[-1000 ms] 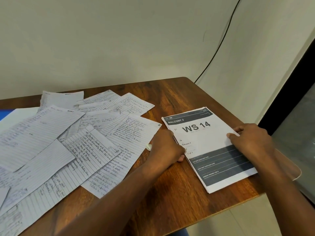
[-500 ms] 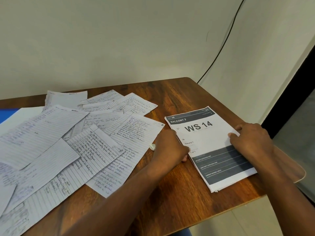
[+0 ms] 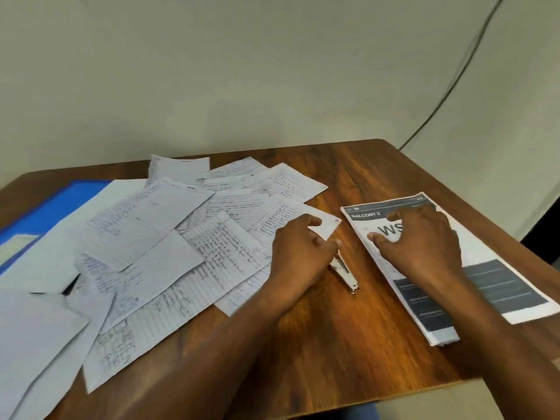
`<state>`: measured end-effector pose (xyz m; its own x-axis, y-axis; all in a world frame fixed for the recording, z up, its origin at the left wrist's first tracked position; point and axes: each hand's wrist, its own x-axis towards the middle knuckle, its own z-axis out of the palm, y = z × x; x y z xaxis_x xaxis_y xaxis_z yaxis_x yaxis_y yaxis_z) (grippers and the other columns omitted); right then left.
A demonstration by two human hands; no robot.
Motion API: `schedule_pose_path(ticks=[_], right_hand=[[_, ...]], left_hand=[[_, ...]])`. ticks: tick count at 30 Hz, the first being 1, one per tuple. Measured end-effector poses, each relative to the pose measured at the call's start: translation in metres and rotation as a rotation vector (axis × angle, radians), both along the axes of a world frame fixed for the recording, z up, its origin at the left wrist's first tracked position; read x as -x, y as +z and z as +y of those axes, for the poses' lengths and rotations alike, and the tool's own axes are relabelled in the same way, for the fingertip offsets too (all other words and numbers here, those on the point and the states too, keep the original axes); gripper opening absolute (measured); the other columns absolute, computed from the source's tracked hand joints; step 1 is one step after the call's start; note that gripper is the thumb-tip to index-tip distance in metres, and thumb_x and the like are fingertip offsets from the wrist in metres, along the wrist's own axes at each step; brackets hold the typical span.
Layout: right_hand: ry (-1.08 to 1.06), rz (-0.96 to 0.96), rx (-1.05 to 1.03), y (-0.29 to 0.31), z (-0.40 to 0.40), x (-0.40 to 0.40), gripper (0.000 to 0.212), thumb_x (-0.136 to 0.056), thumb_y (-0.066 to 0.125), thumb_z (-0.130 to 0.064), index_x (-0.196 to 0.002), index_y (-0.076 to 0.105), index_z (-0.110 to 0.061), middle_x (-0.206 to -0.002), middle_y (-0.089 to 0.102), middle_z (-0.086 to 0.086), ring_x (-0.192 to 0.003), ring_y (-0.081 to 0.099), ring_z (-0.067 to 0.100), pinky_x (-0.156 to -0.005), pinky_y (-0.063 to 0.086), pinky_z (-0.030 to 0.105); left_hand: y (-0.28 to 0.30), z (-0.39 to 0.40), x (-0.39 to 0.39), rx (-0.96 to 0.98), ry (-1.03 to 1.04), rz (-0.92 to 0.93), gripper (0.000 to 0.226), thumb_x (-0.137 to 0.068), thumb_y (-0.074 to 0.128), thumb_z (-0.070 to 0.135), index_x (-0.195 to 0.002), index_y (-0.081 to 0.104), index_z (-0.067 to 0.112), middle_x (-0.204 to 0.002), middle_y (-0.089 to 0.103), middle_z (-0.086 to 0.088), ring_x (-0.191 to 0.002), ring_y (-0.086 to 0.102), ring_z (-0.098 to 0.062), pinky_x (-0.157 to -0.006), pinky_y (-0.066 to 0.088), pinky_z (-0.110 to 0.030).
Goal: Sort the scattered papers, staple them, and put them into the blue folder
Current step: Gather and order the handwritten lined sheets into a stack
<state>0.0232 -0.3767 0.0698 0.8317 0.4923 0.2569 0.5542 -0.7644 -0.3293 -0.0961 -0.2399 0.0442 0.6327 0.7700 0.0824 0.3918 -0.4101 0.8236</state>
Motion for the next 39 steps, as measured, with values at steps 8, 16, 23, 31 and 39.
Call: schedule_pose_path(ticks=[8,16,23,31,39], right_hand=[[0.209,0.092,-0.055,0.007,0.065,0.054,0.055,-0.082,0.076,-0.061,-0.126,0.064,-0.029,-0.140,0.063,0.004,-0.123,0.063,0.032,-0.104,0.049,0.053],[0.454,0.058,0.167,-0.013,0.140,0.102,0.070,-0.087,0.061,-0.074,-0.140,0.052,-0.030,-0.150,0.053,-0.001,-0.134,0.054,0.024,-0.111,0.044,0.045],[0.579,0.010,0.237,-0.042,0.184,0.125,0.077,-0.087,0.048,-0.083,-0.140,0.048,-0.027,-0.144,0.056,-0.002,-0.132,0.052,0.024,-0.110,0.039,0.049],[0.619,0.309,0.010,-0.037,0.191,0.098,0.073,-0.085,0.077,-0.058,-0.146,0.051,-0.026,-0.140,0.063,-0.006,-0.127,0.060,0.018,-0.105,0.047,0.035],[0.632,0.893,-0.356,-0.043,0.181,0.032,0.030,-0.109,0.044,-0.006,-0.129,0.067,-0.010,-0.118,0.077,0.002,-0.114,0.071,0.020,-0.097,0.057,0.030]], left_hand=[[-0.010,0.071,0.075,-0.165,0.211,0.066,0.062,-0.087,0.081,0.052,-0.141,0.057,0.033,-0.123,0.074,0.010,-0.109,0.070,-0.012,-0.103,0.055,-0.034],[-0.027,0.144,0.151,-0.351,0.373,0.270,0.084,-0.090,0.076,0.055,-0.159,0.038,0.026,-0.154,0.054,-0.002,-0.143,0.048,-0.026,-0.122,0.034,-0.046],[-0.041,0.170,0.184,-0.403,0.294,0.506,0.101,-0.093,0.043,0.082,-0.167,0.004,0.026,-0.177,0.007,-0.002,-0.163,0.004,-0.028,-0.128,0.004,-0.063],[-0.052,0.178,0.191,-0.390,0.239,0.515,0.092,-0.094,0.034,0.082,-0.164,0.023,0.023,-0.173,0.021,-0.004,-0.160,0.015,-0.029,-0.127,0.006,-0.066],[-0.058,0.177,0.180,-0.431,0.196,0.545,0.093,-0.093,0.029,0.084,-0.162,0.027,0.024,-0.173,0.023,-0.006,-0.159,0.017,-0.031,-0.127,0.009,-0.066]])
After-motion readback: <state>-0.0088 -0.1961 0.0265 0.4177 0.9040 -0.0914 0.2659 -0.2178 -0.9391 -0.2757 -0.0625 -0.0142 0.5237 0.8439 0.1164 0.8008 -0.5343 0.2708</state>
